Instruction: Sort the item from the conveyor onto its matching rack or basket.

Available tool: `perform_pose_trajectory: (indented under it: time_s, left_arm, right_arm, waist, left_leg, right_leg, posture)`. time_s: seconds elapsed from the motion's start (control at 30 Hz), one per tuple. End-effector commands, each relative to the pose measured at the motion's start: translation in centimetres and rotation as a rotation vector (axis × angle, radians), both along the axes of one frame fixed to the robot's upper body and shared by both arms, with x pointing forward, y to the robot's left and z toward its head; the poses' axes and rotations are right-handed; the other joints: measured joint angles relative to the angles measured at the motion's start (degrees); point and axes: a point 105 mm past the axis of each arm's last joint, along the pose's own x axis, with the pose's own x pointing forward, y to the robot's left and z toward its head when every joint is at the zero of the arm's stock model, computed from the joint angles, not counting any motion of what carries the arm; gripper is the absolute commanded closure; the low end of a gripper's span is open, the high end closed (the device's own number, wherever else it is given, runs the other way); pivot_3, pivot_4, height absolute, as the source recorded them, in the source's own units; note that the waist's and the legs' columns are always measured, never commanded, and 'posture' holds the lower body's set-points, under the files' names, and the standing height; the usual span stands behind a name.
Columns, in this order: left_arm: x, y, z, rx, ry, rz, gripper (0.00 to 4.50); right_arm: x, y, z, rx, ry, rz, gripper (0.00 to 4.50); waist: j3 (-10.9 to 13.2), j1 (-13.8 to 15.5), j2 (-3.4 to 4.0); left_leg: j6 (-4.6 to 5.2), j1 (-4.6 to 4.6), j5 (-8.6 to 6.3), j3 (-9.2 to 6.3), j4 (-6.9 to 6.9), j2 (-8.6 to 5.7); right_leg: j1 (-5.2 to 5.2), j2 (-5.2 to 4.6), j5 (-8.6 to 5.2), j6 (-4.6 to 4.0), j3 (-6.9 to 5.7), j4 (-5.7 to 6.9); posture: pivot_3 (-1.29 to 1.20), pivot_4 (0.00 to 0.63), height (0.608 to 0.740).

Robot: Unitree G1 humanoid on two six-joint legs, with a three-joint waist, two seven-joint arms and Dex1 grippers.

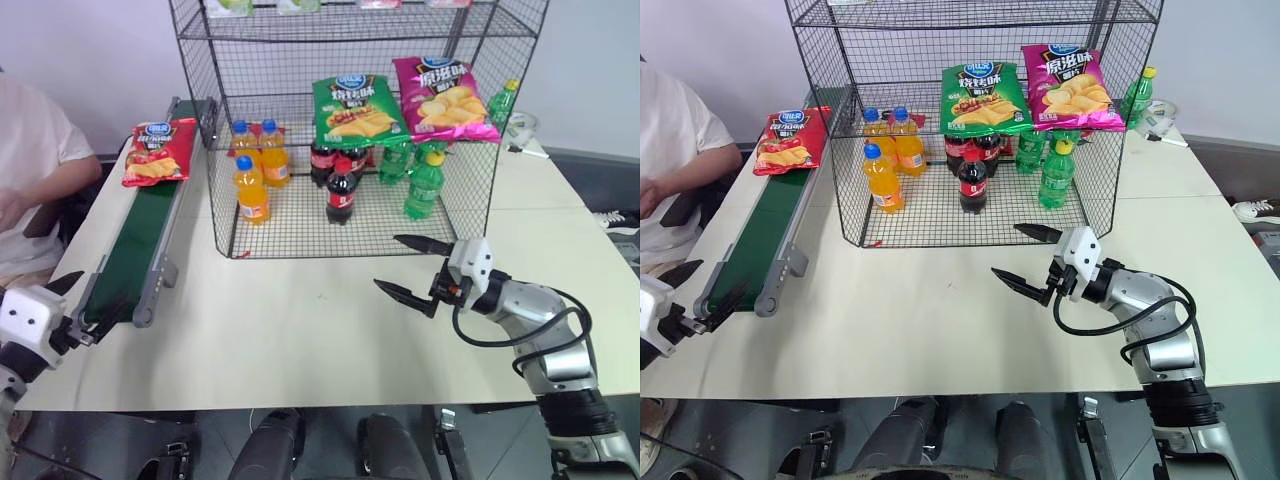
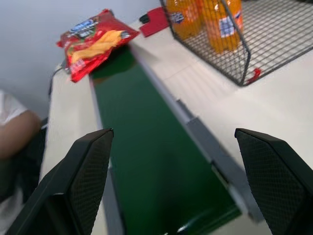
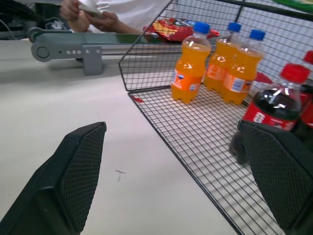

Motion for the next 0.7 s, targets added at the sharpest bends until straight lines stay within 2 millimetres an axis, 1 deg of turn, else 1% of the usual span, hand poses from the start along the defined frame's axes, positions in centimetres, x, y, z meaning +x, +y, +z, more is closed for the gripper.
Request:
perform_pose_trajectory:
  time_s: [0.03,0.13,0.17,0.23,0.27,0.37,0.43,0.5,0.63,0.7]
  left_arm:
    - [-1.1,0.7,3.1,0.412,-0.142,0.02,0.35]
    - [-1.4,1.5,3.7,0.626,-0.186,0.066,0.35]
    - [-1.5,1.6,3.6,0.678,-0.193,0.068,0.35]
    - [-1.6,1.6,3.4,0.724,-0.206,0.063,0.35]
    - [-1.9,1.4,3.0,0.788,-0.205,0.04,0.35]
    - [-2.6,2.3,2.0,0.91,-0.187,0.071,0.35]
    - [-3.0,3.2,1.3,0.915,-0.179,0.112,0.35]
    - [-3.4,3.5,0.5,0.908,-0.162,0.123,0.35]
    - [-4.2,3.3,-1.4,0.894,-0.143,0.125,0.35]
    - [-4.2,3.2,-1.8,0.89,-0.145,0.125,0.35]
  right_arm:
    - [-0.1,0.9,1.2,0.017,-0.037,0.058,0.0]
    - [-0.6,1.9,1.0,0.032,-0.001,0.114,0.0]
    - [-0.8,2.3,0.8,0.035,0.014,0.139,0.0]
    - [-1.0,2.7,0.7,0.037,0.029,0.163,0.0]
    - [-1.4,3.2,0.5,0.029,0.045,0.201,0.0]
    - [-2.2,4.6,-0.3,-0.007,0.099,0.308,0.0]
    - [-2.1,4.8,-0.4,-0.01,0.105,0.316,0.0]
    - [-1.8,4.8,-0.3,-0.014,0.094,0.308,0.0]
    - [-1.7,4.7,-0.5,-0.019,0.091,0.295,0.0]
    - [-1.7,4.8,-0.6,-0.021,0.09,0.295,0.0]
  waist:
    - [0.0,-0.1,-0.05]
    - [0.0,0.0,-0.06]
    - [0.0,0.0,-0.05]
    - [0.0,-0.1,-0.05]
    - [0.0,-0.1,-0.04]
    - [0.0,-0.3,-0.07]
    - [0.0,-0.3,-0.05]
    - [0.0,-0.2,-0.08]
    - [0.0,-0.1,-0.09]
    - [0.0,0.0,-0.1]
  left_leg:
    - [-0.02,0.0,-0.01,0.01,-0.01,0.0]
    - [-0.02,0.01,-0.02,0.03,-0.03,0.01]
    - [-0.03,0.01,-0.02,0.03,-0.04,0.01]
    - [-0.02,0.01,-0.02,0.03,-0.07,0.01]
    - [-0.02,0.01,-0.02,0.03,-0.07,0.01]
    - [-0.02,0.01,-0.02,0.04,-0.08,0.0]
    - [-0.02,0.01,-0.02,0.05,-0.12,0.0]
    - [-0.03,0.01,-0.02,0.03,-0.12,0.01]
    - [-0.03,0.02,-0.02,0.03,-0.11,0.0]
    - [-0.03,0.02,-0.02,0.02,-0.11,0.0]
  right_leg:
    - [0.0,-0.01,0.01,-0.01,0.0,-0.02]
    - [-0.01,-0.02,0.01,-0.02,0.01,-0.02]
    - [-0.01,-0.02,0.01,-0.02,0.01,-0.02]
    - [-0.02,-0.02,0.01,-0.02,0.01,-0.02]
    - [-0.04,-0.02,0.01,-0.01,0.0,-0.02]
    - [-0.05,-0.01,0.02,0.01,0.01,-0.03]
    - [-0.08,0.0,0.02,0.02,0.0,-0.02]
    - [-0.09,0.01,0.03,0.05,-0.02,0.01]
    - [-0.06,0.01,0.07,0.11,-0.04,0.0]
    - [-0.07,0.01,0.11,0.19,-0.06,0.01]
  posture:
    - [0.0,0.15,0.74]
    - [0.0,0.15,0.74]
    - [0.0,0.15,0.74]
    - [0.0,0.15,0.74]
    - [0.0,0.15,0.74]
    - [0.0,0.15,0.74]
    - [0.0,0.15,0.74]
    - [0.0,0.15,0.74]
    - [0.0,0.15,0.74]
    - [0.0,0.15,0.74]
